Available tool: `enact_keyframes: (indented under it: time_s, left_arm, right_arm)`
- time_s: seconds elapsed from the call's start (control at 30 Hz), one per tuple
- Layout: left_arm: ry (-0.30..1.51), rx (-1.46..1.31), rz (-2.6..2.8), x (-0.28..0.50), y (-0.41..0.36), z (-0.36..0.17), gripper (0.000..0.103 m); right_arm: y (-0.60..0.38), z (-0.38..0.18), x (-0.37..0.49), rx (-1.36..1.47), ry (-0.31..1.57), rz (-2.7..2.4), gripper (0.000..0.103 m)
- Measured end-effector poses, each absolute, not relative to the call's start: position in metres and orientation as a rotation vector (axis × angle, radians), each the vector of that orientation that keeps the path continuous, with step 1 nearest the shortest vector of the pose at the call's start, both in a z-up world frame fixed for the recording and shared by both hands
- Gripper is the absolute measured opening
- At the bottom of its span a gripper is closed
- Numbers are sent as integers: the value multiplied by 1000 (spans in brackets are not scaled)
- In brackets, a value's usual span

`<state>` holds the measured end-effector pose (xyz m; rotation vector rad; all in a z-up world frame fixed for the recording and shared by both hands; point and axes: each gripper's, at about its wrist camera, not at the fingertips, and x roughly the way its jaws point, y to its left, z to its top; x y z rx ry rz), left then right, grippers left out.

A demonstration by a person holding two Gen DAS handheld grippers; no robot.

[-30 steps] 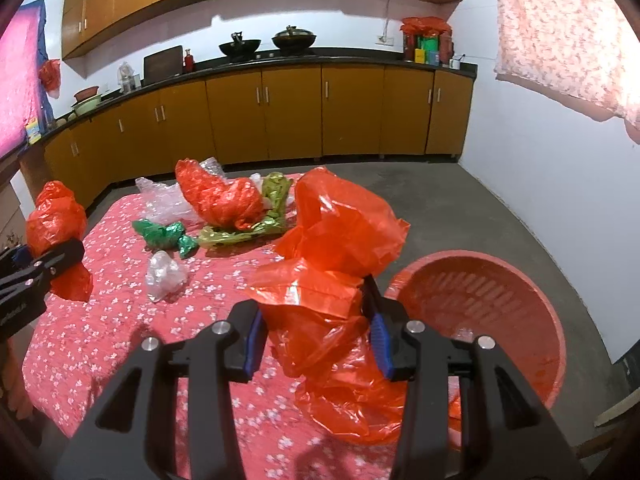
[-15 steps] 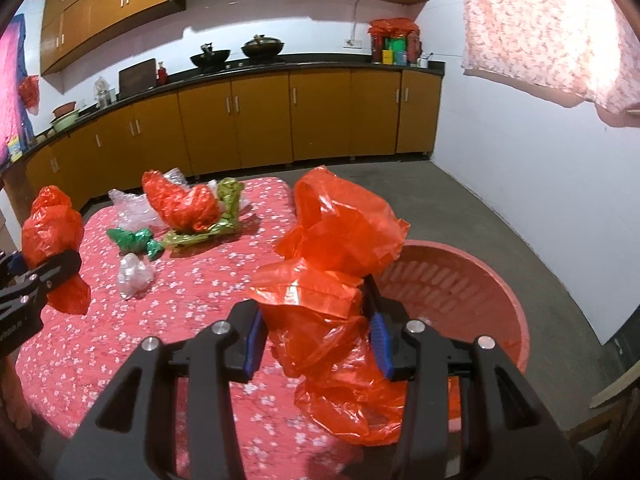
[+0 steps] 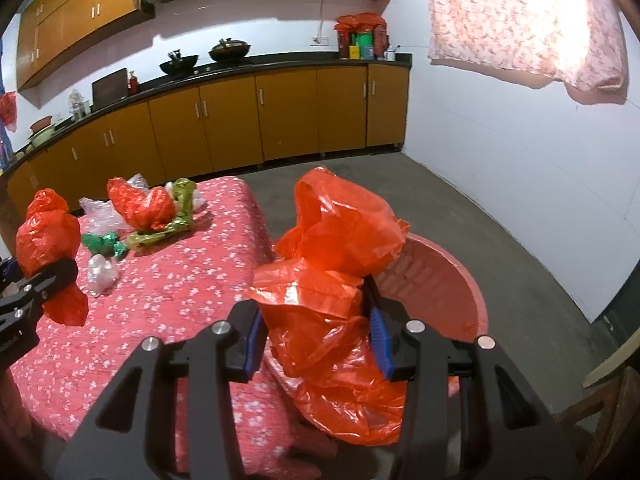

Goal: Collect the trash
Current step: 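Lift both held orange-red bags and carry them over the orange basket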

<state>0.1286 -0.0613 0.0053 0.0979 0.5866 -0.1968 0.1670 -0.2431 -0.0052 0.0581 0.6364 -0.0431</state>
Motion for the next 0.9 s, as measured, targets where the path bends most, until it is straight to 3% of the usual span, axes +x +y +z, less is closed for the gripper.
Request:
enact_keyframes:
  time_s: [0.9]
  left_arm:
    - [646, 105, -435, 177, -165, -22, 63]
  right_arm:
    - [-315, -34, 191, 99, 685, -115, 43]
